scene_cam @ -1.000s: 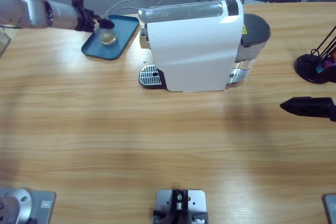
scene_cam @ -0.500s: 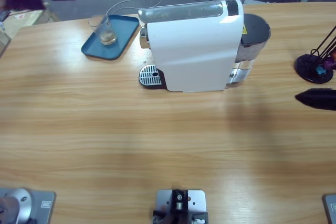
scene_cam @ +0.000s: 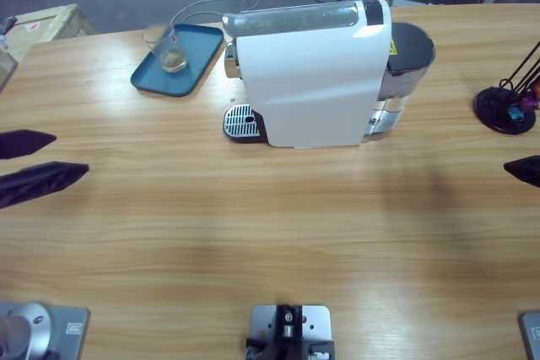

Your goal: Pour coffee

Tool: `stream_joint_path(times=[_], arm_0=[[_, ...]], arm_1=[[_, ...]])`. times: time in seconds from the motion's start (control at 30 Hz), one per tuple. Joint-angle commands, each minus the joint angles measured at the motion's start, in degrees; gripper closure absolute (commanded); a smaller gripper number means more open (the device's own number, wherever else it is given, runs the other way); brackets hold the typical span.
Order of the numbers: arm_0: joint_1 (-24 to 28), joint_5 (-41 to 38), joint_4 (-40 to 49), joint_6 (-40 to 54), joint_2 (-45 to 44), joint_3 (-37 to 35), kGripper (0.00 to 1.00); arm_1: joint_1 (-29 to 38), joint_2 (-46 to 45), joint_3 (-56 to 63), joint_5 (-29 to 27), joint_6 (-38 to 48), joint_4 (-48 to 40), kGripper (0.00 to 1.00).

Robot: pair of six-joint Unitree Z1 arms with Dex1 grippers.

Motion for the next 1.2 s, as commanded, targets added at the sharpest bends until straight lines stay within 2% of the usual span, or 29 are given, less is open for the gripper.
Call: stream_joint_path(times=[0.03, 0.13, 0.2, 0.4, 0.57, 0.63, 0.8, 1.03, 1.2], arm_0=[[-0.9, -2.3, 1.8, -0.3, -0.3, 1.7, 0.009], [-4.4, -2.4, 3.3, -0.1, 0.2, 0.8, 0.009], [-4.6, -2.2, 3.3, 0.0, 0.2, 0.8, 0.009], [-4.6, 0.2, 5.5, 0.4, 1.7, -0.9, 0.009], [-4.6, -0.3, 8.9, 0.5, 1.4, -2.9, 0.009], [-4.6, -0.3, 13.3, 0.5, 1.9, -5.7, 0.009], [-4.6, 1.0, 17.8, 0.3, 0.9, -5.0, 0.009], [-4.7, 1.0, 17.9, 0.4, 2.6, -5.6, 0.009], [-4.7, 0.5, 14.6, 0.7, -4.4, -3.9, 0.006]], arm_1=[[-0.2, 0.0, 2.1, 0.7, -1.2, -0.3, 0.0], [-0.2, -1.5, 3.1, 1.0, -0.6, -2.0, 0.0], [-0.2, -3.7, 4.2, 2.4, -0.1, -3.1, 0.0], [-0.2, -6.4, 9.7, 1.0, -1.1, -9.6, 0.0], [-0.3, -9.1, 8.7, 0.8, -2.4, -8.7, 0.0], [-0.3, -7.9, 5.3, 0.8, -3.2, -4.4, 0.0], [-0.3, -7.7, 5.6, 0.7, -4.7, -3.8, 0.0], [-0.3, -6.9, 5.7, 0.1, -6.6, -3.9, 0.004], [-0.3, -5.9, 5.6, -0.7, -6.2, -4.1, 0.0]])
